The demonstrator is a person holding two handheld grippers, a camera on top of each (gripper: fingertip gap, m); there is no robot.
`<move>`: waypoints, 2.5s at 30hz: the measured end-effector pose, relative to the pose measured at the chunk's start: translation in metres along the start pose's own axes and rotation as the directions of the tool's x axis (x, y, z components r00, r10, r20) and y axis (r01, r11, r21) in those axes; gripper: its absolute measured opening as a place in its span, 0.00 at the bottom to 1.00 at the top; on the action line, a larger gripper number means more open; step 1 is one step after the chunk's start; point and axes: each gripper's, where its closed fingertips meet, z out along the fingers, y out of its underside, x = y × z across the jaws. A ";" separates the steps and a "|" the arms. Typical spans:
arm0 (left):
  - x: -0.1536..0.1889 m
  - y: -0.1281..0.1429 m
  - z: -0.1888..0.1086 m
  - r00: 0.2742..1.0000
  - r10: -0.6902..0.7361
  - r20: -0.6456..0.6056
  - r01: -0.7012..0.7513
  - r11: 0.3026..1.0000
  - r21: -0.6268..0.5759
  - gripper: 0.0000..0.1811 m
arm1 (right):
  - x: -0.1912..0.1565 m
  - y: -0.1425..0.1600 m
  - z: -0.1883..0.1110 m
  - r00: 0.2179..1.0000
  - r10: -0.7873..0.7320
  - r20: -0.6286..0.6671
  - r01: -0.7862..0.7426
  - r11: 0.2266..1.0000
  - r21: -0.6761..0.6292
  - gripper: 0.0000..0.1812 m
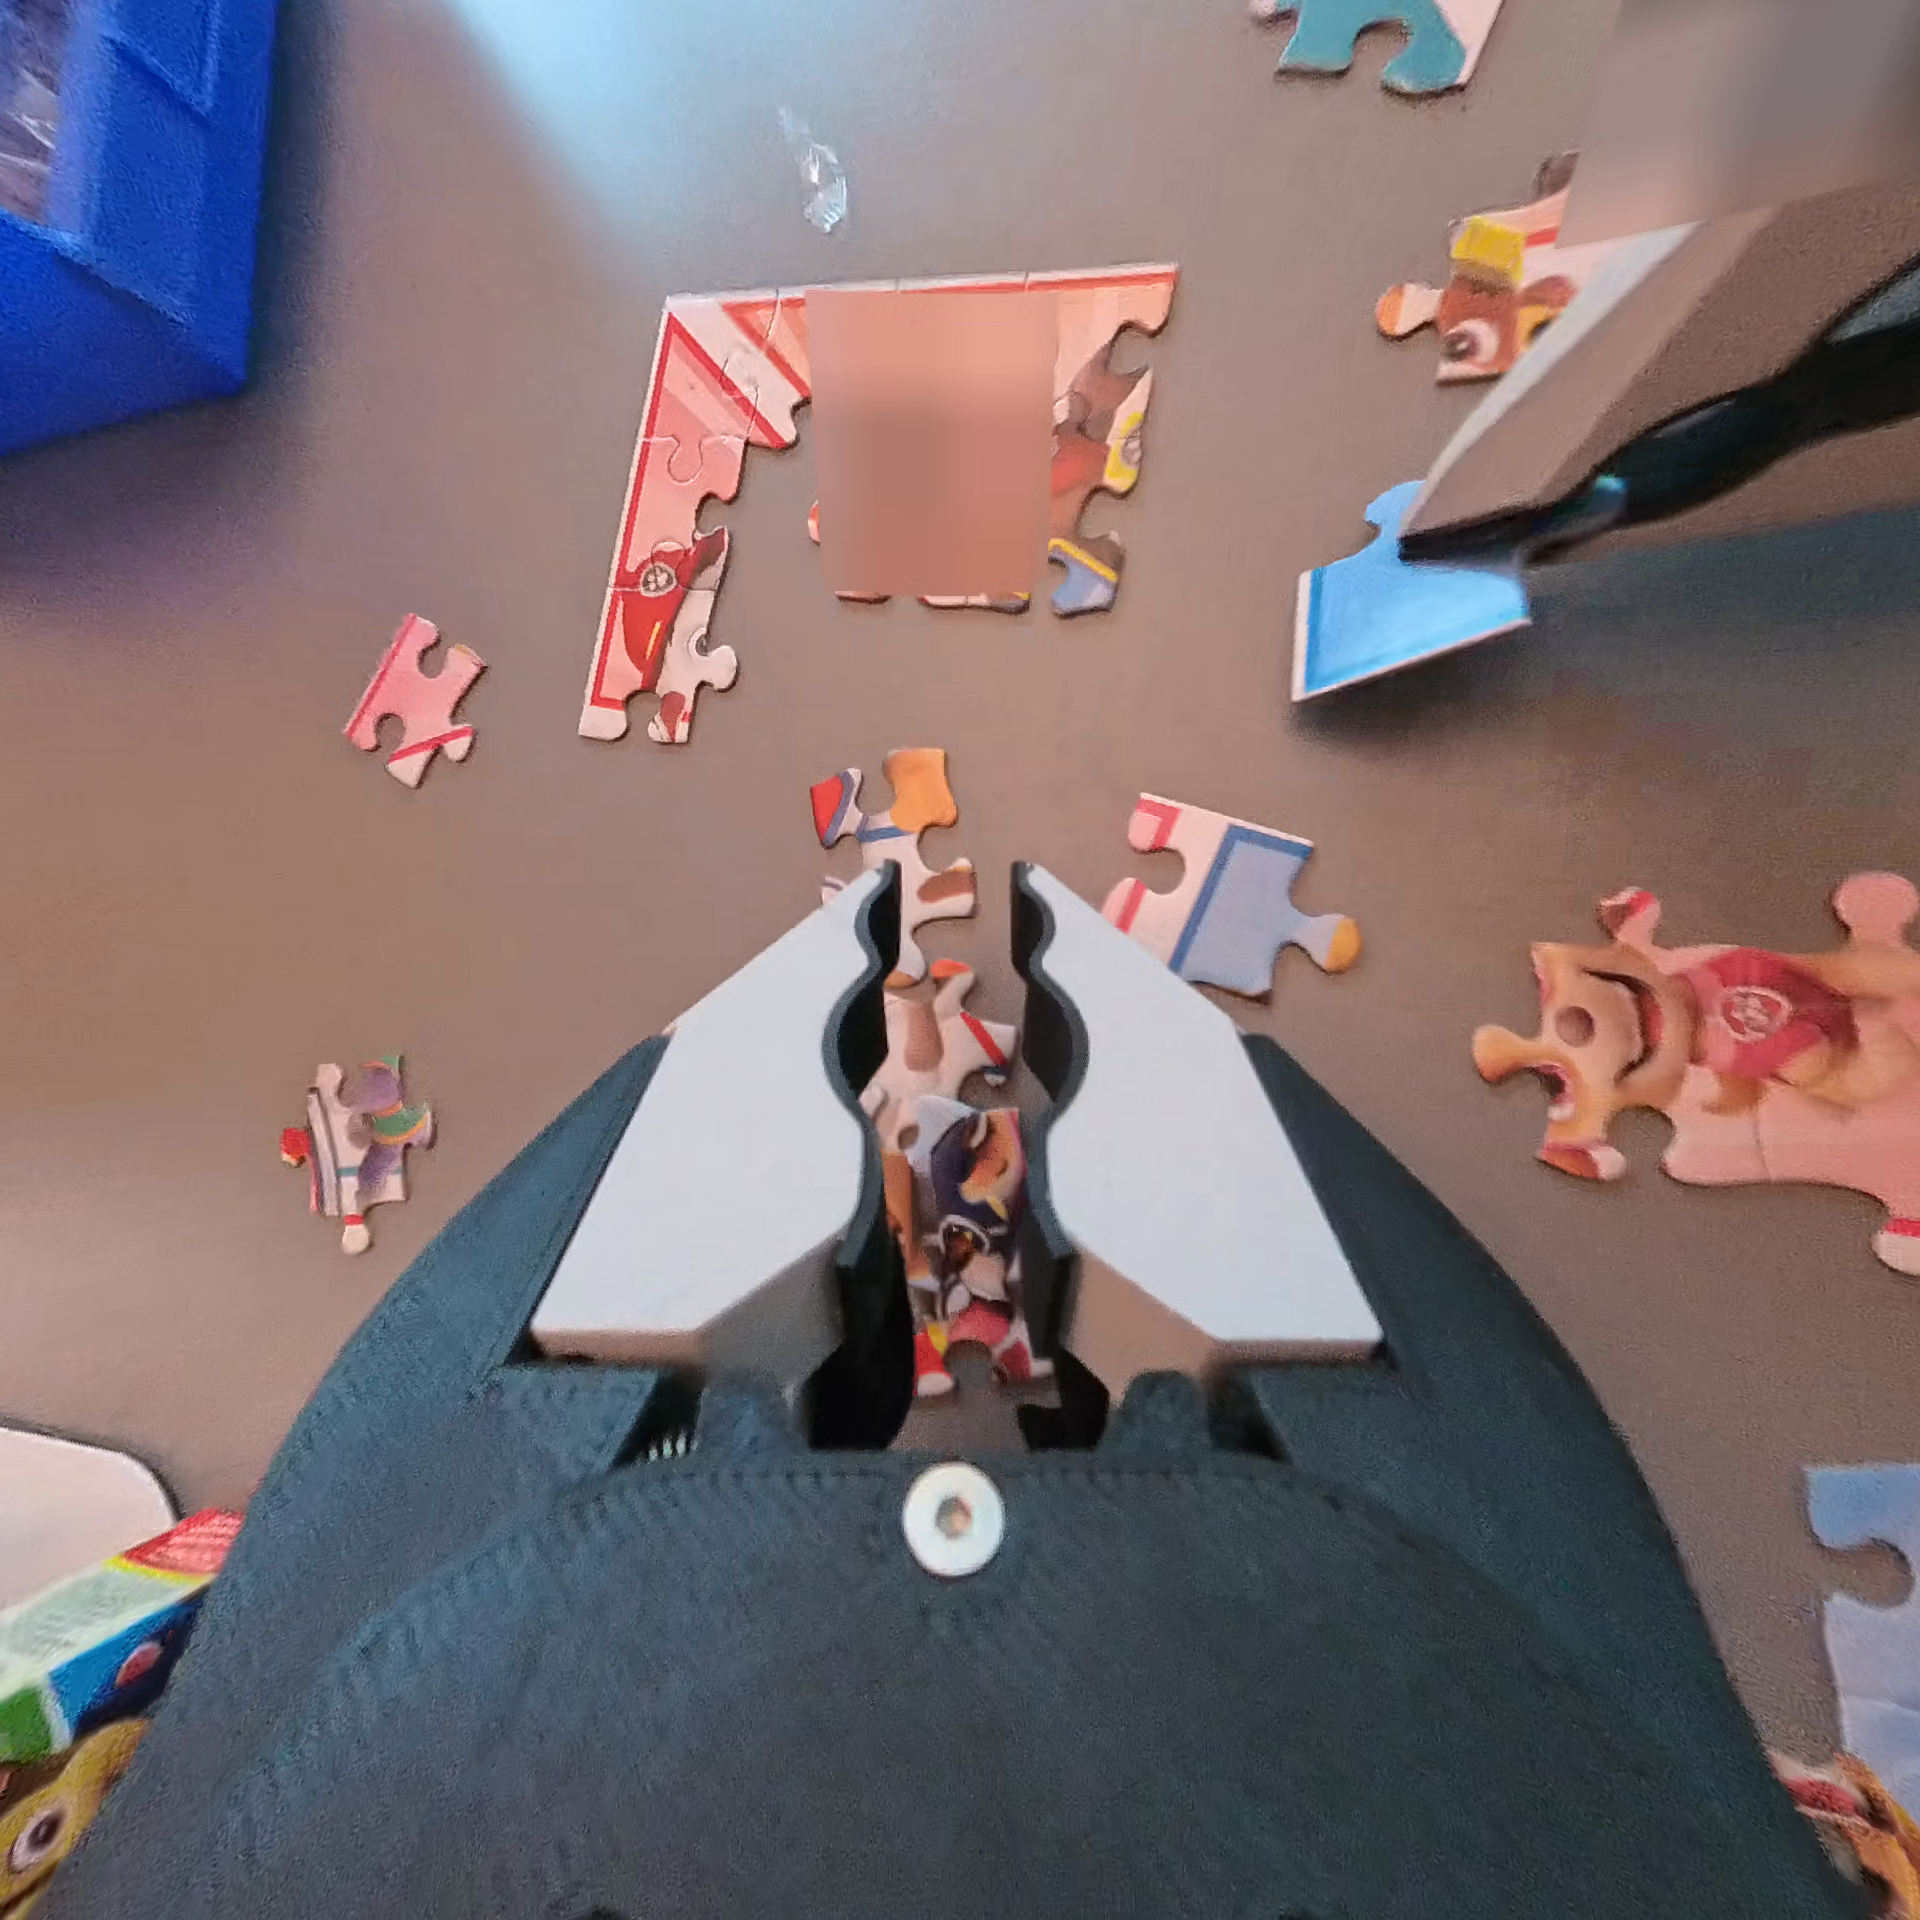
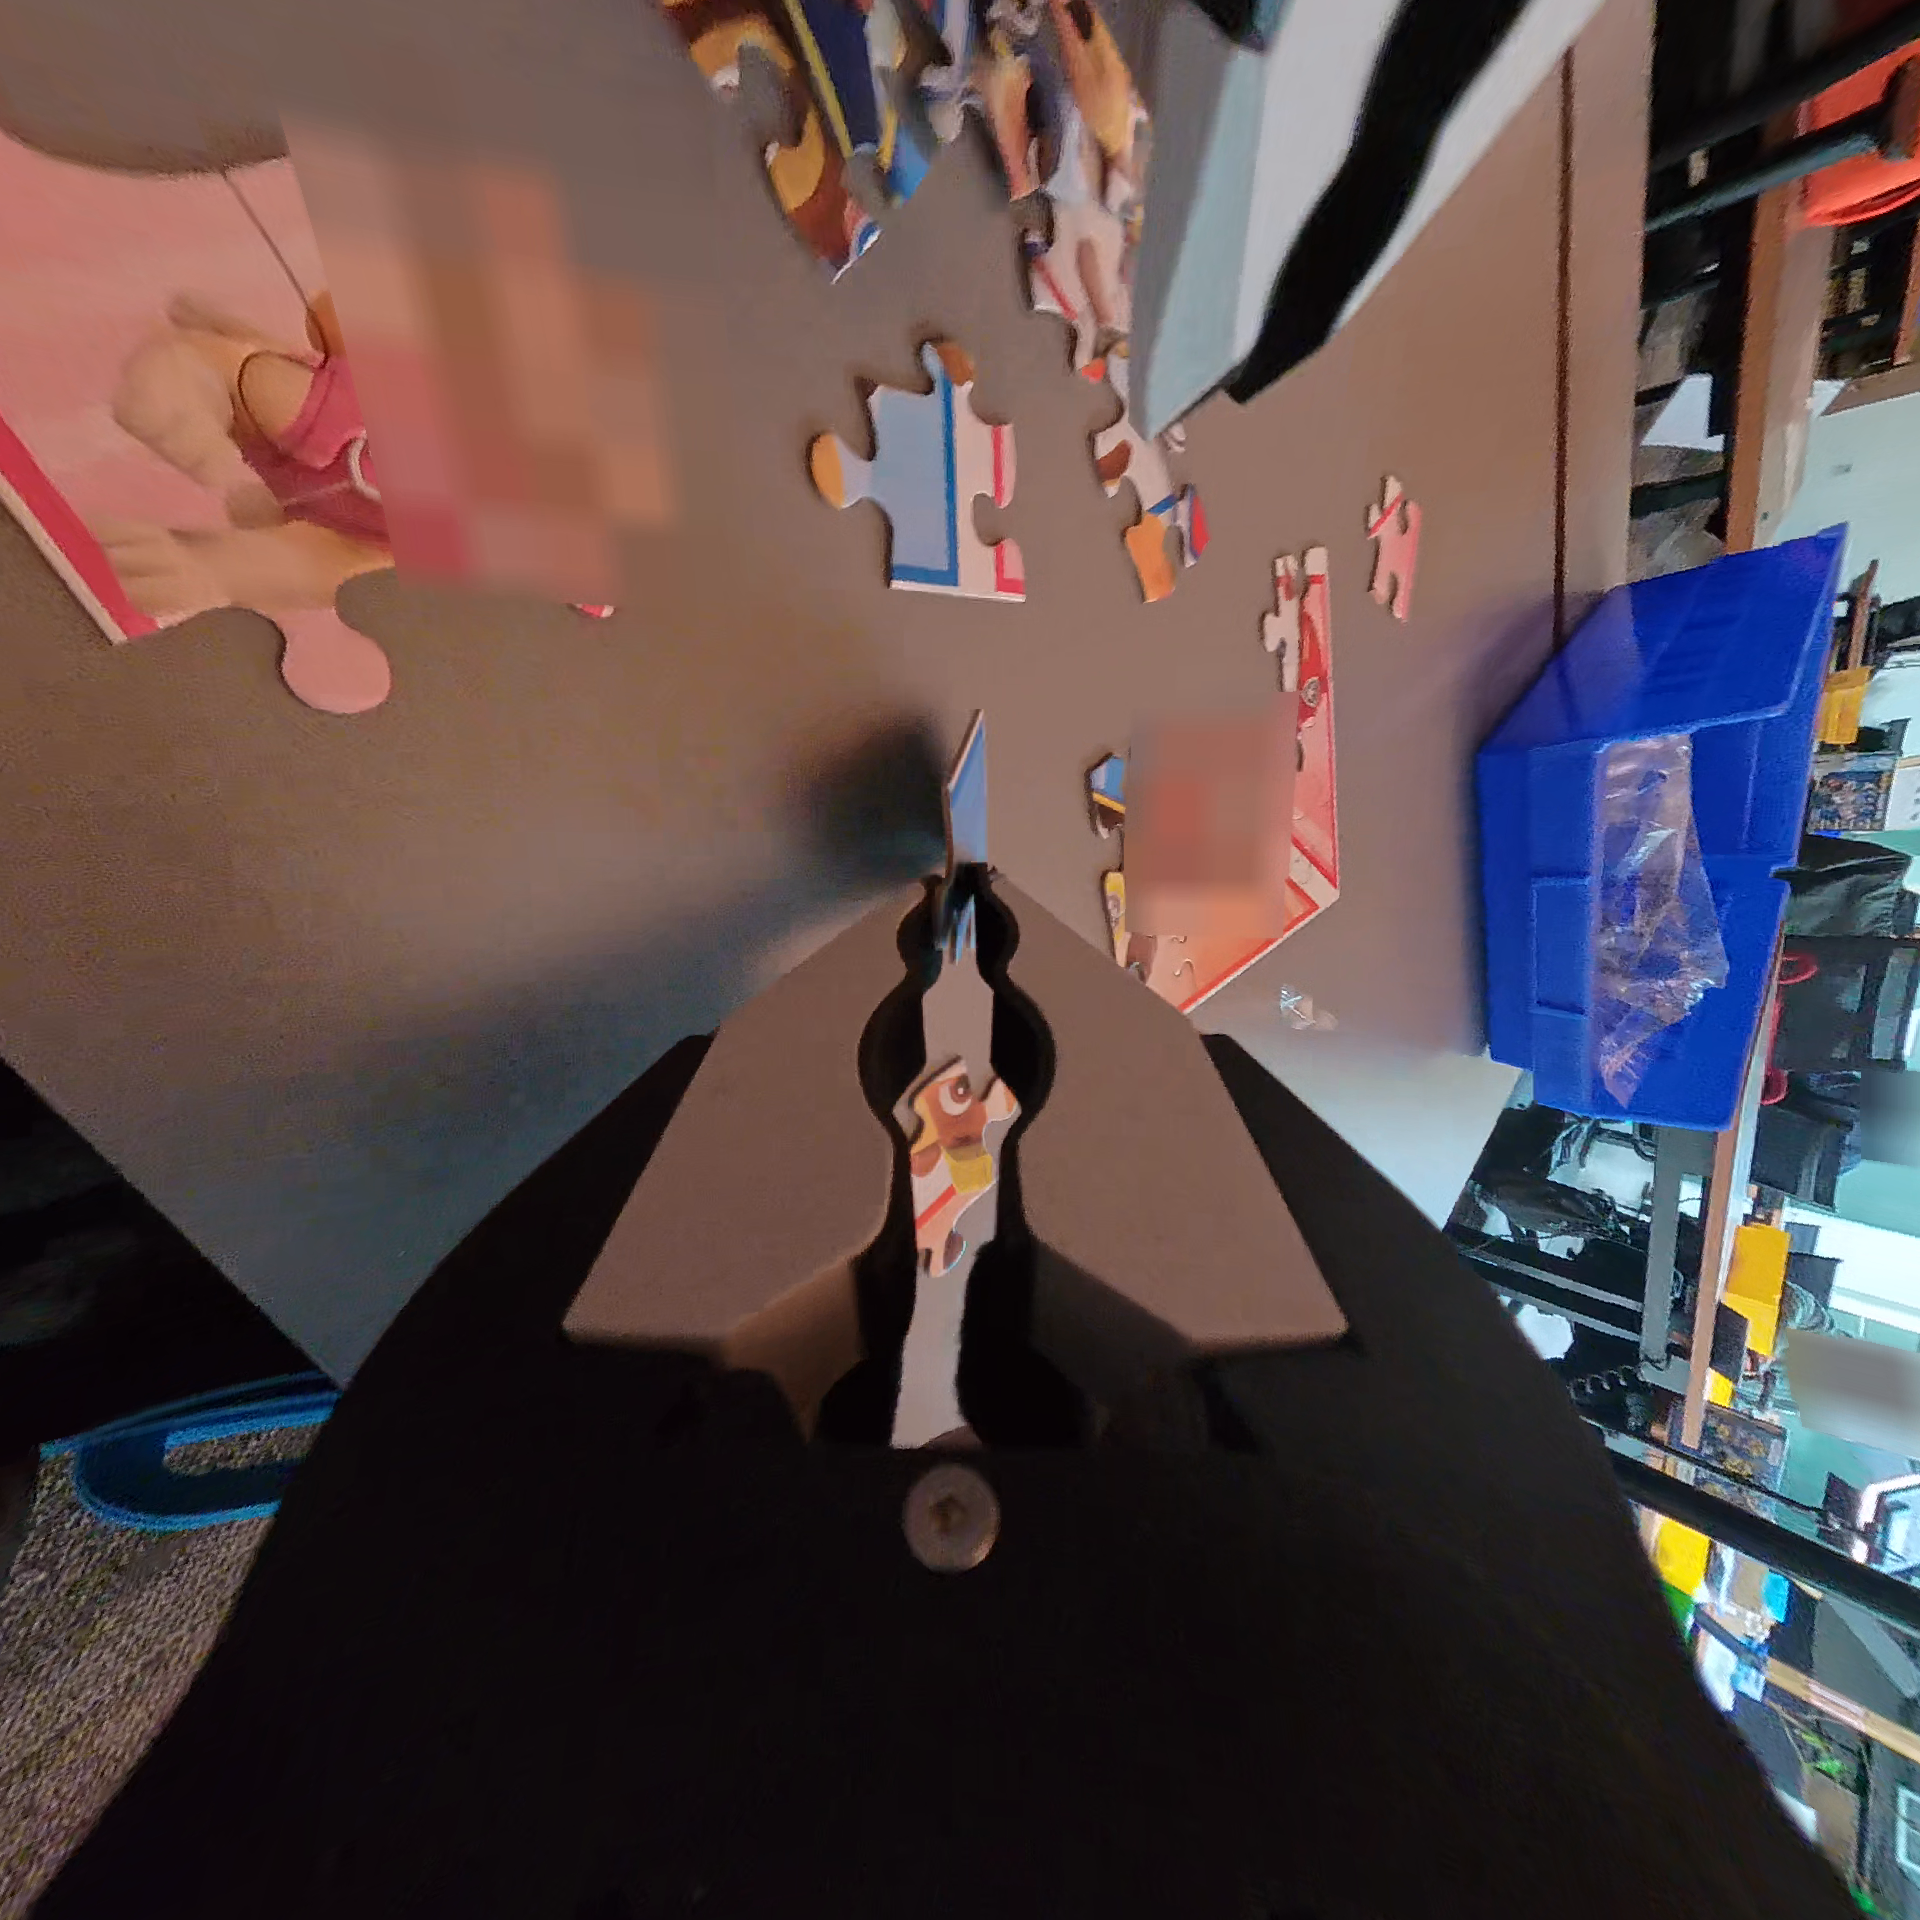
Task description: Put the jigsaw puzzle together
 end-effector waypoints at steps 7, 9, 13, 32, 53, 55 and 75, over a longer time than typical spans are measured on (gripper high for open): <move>-0.006 0.019 0.018 0.985 -0.154 -0.073 0.148 0.986 -0.081 0.04 | -0.010 -0.005 -0.009 0.991 0.011 0.132 -0.012 1.000 0.012 0.16; -0.012 0.023 0.018 0.981 -0.185 -0.065 0.179 0.980 -0.087 0.02 | -0.012 -0.004 -0.014 0.985 0.008 0.170 -0.012 1.000 0.024 0.18; -0.022 0.038 0.009 0.978 -0.204 -0.047 0.196 0.971 -0.140 0.05 | -0.001 -0.009 -0.024 0.971 0.072 0.227 -0.096 0.990 0.099 0.21; 0.000 0.075 -0.029 0.943 -0.279 -0.181 0.246 0.951 -0.187 0.18 | 0.032 -0.010 -0.021 0.843 0.162 0.513 -0.251 0.962 0.108 0.31; -0.075 0.070 -0.040 0.971 -0.240 -0.017 0.234 0.959 -0.159 0.17 | 0.121 0.034 0.116 0.783 0.427 0.452 -0.431 0.897 -0.100 0.11; -0.085 0.049 -0.026 0.984 -0.179 -0.014 0.175 0.973 -0.150 0.17 | 0.127 0.041 0.119 0.784 0.434 0.444 -0.438 0.893 -0.099 0.09; -0.097 -0.028 0.062 0.984 -0.044 -0.174 0.022 0.992 -0.125 0.21 | 0.143 0.100 0.095 0.709 0.552 0.438 -0.549 0.823 -0.149 0.22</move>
